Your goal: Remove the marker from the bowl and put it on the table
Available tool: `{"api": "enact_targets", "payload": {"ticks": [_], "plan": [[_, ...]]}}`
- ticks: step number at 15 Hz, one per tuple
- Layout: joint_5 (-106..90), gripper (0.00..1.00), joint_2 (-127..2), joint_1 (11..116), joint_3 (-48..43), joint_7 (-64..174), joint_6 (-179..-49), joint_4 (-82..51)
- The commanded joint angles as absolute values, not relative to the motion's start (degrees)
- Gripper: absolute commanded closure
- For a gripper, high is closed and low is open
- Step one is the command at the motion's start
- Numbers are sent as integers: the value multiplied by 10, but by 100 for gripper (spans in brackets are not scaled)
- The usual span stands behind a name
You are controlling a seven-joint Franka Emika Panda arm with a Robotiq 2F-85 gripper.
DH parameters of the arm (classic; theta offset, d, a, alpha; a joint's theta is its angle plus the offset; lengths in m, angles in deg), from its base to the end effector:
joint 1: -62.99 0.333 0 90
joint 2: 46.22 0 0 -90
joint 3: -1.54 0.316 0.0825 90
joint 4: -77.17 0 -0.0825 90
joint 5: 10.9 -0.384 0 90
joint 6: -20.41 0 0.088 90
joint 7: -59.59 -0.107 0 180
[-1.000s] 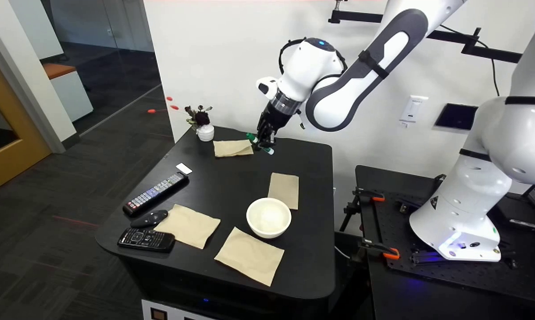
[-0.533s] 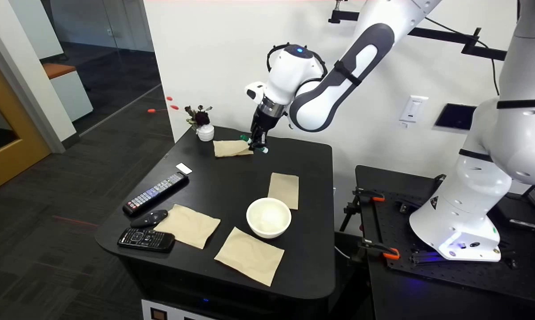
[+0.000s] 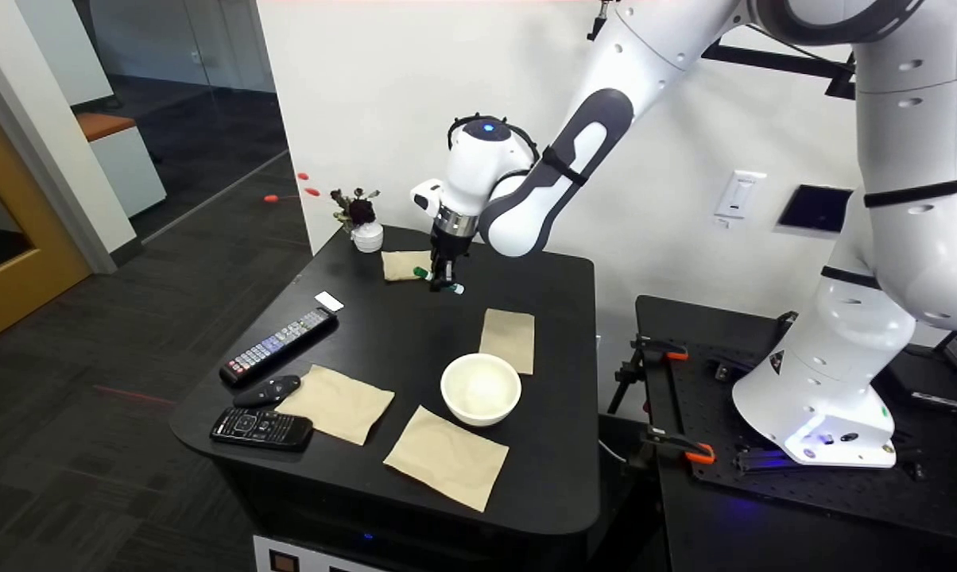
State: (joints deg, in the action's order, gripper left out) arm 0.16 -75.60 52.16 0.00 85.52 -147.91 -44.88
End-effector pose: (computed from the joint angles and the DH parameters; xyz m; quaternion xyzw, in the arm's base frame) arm 0.5861 -0.1156 0.1926 0.9663 0.2087 0.1247 0.0850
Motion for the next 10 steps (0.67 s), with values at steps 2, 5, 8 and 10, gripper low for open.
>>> {"api": "enact_targets", "payload": {"ticks": [2, 5, 8, 10], "plan": [[13, 95, -804, 500, 11, 872, -1469, -394], [15, 55, -814, 493, 13, 878, -1462, -381], [17, 41, -792, 489, 13, 879, -1468, -391], [18, 25, -771, 485, 17, 884, -1470, -401]]}}
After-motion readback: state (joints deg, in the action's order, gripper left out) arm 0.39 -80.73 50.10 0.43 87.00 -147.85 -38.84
